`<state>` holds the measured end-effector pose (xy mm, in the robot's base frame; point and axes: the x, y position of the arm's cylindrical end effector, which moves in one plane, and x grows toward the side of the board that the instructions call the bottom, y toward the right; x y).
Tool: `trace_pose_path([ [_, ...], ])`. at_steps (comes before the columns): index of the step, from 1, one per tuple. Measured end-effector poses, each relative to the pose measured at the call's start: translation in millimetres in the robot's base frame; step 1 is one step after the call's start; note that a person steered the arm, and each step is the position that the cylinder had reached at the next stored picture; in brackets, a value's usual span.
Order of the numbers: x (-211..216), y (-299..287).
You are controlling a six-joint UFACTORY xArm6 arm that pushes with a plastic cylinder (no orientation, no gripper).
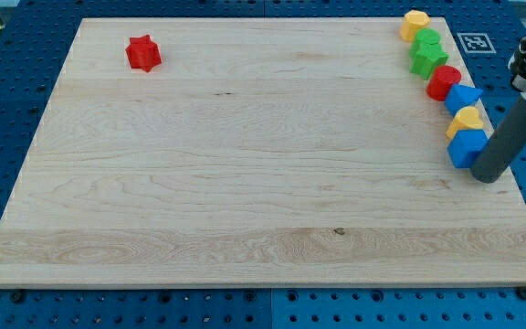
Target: Slide the red star to the center
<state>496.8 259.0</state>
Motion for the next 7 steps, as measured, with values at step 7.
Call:
trace_pose_path([
  [7, 30.5, -126.7],
])
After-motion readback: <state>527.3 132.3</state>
